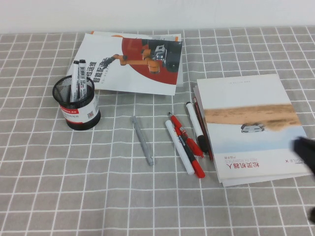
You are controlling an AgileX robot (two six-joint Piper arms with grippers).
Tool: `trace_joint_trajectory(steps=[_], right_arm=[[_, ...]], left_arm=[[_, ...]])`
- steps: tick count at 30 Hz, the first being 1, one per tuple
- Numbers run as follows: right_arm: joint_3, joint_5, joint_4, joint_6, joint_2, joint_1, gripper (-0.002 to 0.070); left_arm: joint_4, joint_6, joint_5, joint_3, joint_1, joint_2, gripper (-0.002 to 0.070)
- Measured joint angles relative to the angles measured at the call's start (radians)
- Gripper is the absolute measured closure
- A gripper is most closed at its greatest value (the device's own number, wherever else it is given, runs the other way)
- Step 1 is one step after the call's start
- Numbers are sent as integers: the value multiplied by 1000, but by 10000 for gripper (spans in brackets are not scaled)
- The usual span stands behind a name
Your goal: Put the pen into the pen holder
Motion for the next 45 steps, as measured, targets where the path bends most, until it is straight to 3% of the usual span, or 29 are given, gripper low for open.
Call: trace_joint_trajectory(steps=[9,14,25,34,45], right_arm=[[220,-40,-7,91,-344,-356,688],[272,-37,26,101,-432,-467,688],[296,16,135,101,-449,-485,689],[329,318,309,103,-636,-502,688],[329,554,327,99,-714,-611,689]], left_arm=[[0,0,0,0,0,0,678],[0,0,0,0,0,0,678],[0,0,0,0,0,0,678],[0,0,0,0,0,0,678],[0,0,0,0,0,0,678]])
